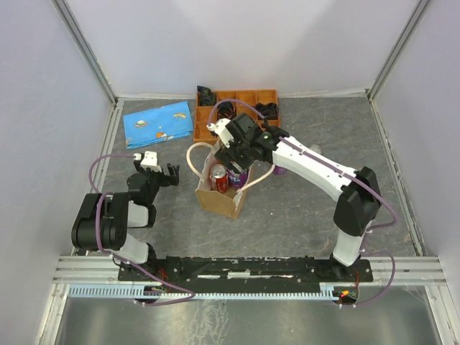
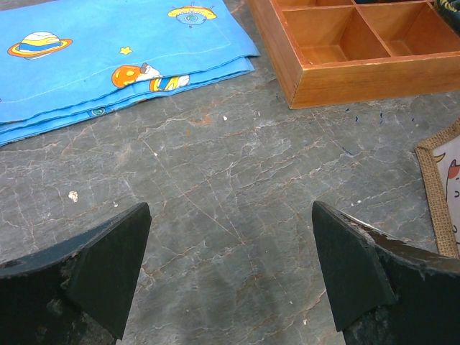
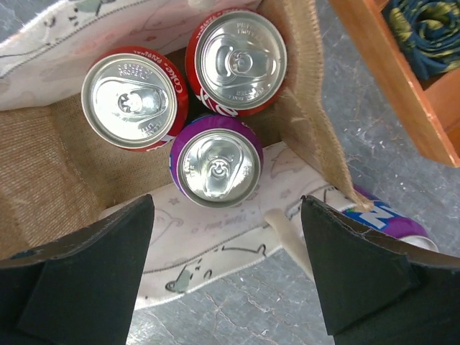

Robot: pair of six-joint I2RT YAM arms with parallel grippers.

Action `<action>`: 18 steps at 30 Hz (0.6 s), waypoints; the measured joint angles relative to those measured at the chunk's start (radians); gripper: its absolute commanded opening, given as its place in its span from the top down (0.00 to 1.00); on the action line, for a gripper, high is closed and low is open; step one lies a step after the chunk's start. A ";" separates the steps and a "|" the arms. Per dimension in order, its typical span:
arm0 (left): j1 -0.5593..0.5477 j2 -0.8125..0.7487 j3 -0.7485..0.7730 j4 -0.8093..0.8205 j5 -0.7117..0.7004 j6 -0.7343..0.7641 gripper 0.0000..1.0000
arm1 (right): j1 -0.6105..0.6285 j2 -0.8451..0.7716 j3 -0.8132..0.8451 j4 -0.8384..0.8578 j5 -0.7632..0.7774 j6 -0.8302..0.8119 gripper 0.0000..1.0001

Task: Take the beverage out of the canvas bag

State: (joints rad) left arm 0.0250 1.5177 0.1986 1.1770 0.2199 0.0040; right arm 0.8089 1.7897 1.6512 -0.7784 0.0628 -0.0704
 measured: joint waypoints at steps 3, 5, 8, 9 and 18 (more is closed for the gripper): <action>0.000 0.000 0.000 0.000 0.000 0.000 0.01 | 0.000 0.035 0.000 -0.002 -0.003 -0.003 0.09; 0.000 0.000 0.000 0.000 0.000 0.000 0.01 | 0.000 0.052 0.001 -0.002 -0.007 -0.005 0.08; 0.000 0.000 0.000 0.000 0.000 0.000 0.01 | 0.000 0.068 0.002 -0.001 -0.019 -0.006 0.08; 0.000 0.000 0.000 0.000 0.000 0.000 0.01 | 0.000 0.072 0.002 0.000 -0.021 -0.006 0.08; 0.000 0.000 0.000 0.000 0.000 0.000 0.01 | 0.000 0.163 0.010 0.008 -0.055 -0.006 0.07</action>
State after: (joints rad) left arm 0.0250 1.5177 0.1986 1.1770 0.2199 0.0040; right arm 0.8089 1.9522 1.6608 -0.7700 0.0078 -0.0765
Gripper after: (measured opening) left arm 0.993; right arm 0.925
